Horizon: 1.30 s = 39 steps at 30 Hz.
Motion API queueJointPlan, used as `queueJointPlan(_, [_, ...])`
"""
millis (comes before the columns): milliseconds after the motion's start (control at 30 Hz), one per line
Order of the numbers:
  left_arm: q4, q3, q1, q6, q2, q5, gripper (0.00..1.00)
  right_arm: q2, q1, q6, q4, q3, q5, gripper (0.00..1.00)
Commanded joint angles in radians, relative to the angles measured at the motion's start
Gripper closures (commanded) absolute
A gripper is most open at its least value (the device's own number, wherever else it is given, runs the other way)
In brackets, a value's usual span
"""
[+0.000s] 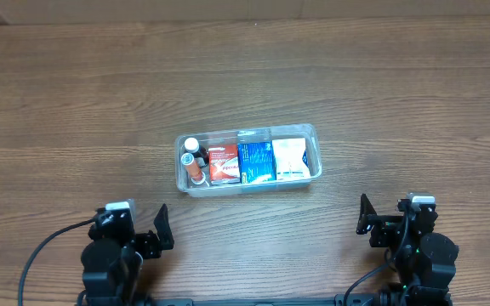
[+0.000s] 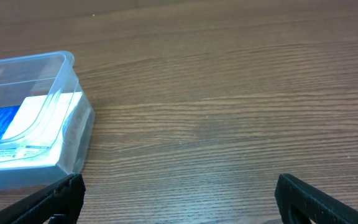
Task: Pack container
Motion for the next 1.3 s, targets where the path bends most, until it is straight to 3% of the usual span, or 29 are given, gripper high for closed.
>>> queueJointPlan(0, [0.023, -0.09, 0.0, 0.015, -0.09, 0.021, 0.0, -0.008, 0.0, -0.001, -0.003, -0.016, -0.006, 0.0])
queueJointPlan(1267, [0.024, -0.145, -0.002, 0.016, -0.097, -0.013, 0.0, -0.008, 0.0, -0.001, -0.003, -0.016, -0.006, 0.0])
